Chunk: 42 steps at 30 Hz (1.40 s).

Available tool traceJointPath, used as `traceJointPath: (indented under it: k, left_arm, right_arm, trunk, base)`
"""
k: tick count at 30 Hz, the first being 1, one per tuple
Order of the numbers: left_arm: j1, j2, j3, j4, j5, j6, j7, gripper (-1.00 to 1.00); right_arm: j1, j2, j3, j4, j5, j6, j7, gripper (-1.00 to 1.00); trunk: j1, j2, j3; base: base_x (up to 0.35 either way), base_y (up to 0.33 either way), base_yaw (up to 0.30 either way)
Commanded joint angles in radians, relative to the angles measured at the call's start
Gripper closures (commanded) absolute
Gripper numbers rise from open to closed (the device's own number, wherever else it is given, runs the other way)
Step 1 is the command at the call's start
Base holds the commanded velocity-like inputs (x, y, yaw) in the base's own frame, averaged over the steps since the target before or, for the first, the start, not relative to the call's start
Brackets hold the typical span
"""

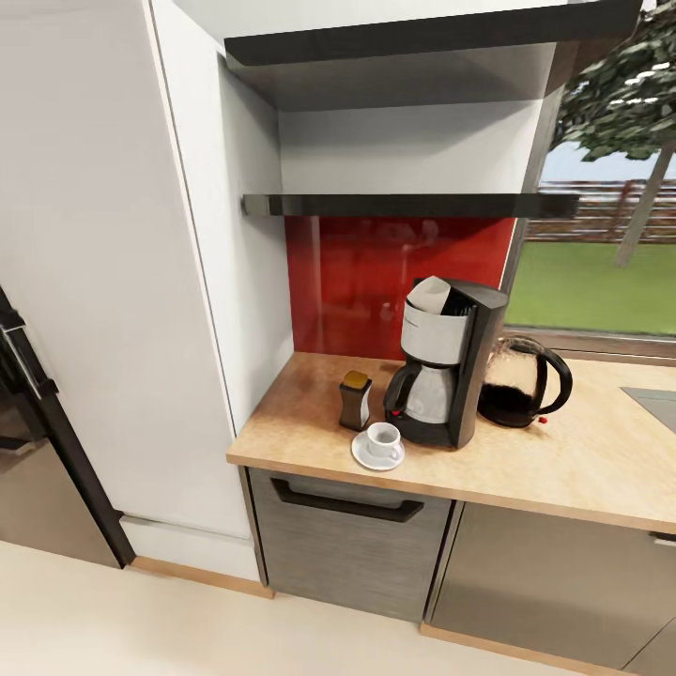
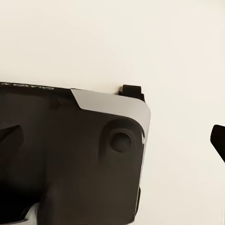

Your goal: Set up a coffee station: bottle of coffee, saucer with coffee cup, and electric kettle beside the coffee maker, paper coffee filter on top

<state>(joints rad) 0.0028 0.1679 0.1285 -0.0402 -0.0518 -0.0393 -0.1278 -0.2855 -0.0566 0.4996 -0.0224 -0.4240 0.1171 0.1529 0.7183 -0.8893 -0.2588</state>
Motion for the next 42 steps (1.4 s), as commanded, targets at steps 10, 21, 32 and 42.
traceJointPath:
  k: [10, 21, 32, 42]
  left_arm:
    - [0.002, 0.007, 0.009, 0.002, -0.005, -0.001, -0.003, -1.00]
    - [0.002, 0.006, 0.008, 0.002, -0.005, -0.001, -0.003, -1.00]
    - [0.002, 0.003, 0.008, 0.001, -0.005, -0.001, -0.003, -1.00]
    - [0.002, 0.006, 0.008, 0.001, -0.005, -0.002, -0.003, -1.00]
  right_arm:
    - [0.002, 0.002, 0.007, -0.002, -0.132, 0.006, 0.001, -1.00]
    - [0.002, 0.003, 0.007, -0.002, -0.132, 0.006, 0.001, -1.00]
    - [0.002, 0.006, 0.008, -0.002, -0.131, 0.006, 0.002, -1.00]
    - [0.002, 0.010, 0.011, -0.002, -0.127, 0.001, 0.002, -1.00]
  trunk:
    - [0.000, -0.001, 0.001]
    - [0.000, -0.001, 0.002]
    - [0.000, -0.001, 0.002]
    - [0.000, -0.001, 0.001]
  base:
    - [0.000, 0.000, -0.117]
    - [0.000, 0.000, -0.274]
    - [0.000, 0.000, -0.278]
    - [0.000, 0.000, -0.183]
